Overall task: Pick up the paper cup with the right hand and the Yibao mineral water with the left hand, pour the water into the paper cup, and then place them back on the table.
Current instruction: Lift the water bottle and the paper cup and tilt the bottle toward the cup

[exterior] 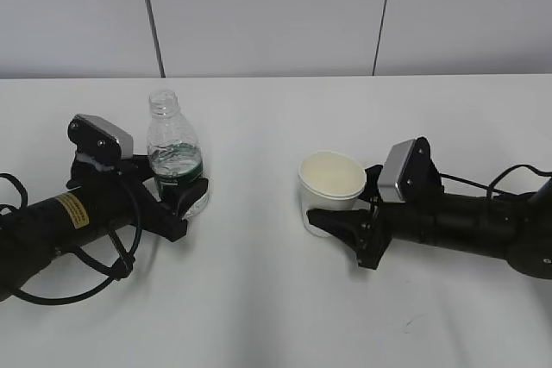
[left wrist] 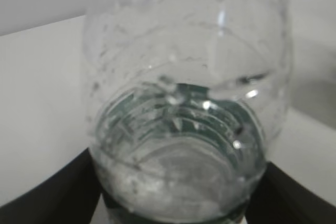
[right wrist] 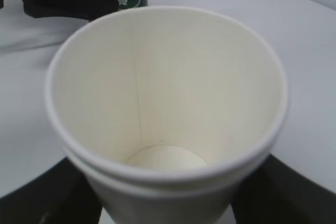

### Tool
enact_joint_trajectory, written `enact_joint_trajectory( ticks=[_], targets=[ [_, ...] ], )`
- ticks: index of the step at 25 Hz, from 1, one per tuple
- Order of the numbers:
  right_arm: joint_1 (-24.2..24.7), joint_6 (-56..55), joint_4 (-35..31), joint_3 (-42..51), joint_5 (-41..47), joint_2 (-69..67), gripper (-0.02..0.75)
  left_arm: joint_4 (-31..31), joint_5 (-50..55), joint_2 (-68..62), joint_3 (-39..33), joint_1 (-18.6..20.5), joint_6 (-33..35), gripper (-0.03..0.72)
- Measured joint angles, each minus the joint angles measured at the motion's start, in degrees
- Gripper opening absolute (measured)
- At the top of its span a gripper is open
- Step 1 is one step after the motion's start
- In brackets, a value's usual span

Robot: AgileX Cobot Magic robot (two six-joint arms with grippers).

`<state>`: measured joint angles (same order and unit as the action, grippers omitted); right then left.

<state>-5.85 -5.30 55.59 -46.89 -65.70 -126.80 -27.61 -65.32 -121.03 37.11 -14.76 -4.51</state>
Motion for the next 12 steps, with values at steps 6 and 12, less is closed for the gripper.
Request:
enact_joint_trajectory(
  ticks=[6, 12],
  targets=[
    [-0.11, -3.99, 4.99, -4.91, 0.0, -0.09, 0.47, -0.1, 0.0, 0.0, 0.0, -0.05, -0.05, 0.452],
    [-0.24, -7.71, 8.2, -9.57, 0.0, -0.35, 0.469, -0.1, 0.0, 0.0, 0.0, -0.05, -0.11, 0.407]
  ],
)
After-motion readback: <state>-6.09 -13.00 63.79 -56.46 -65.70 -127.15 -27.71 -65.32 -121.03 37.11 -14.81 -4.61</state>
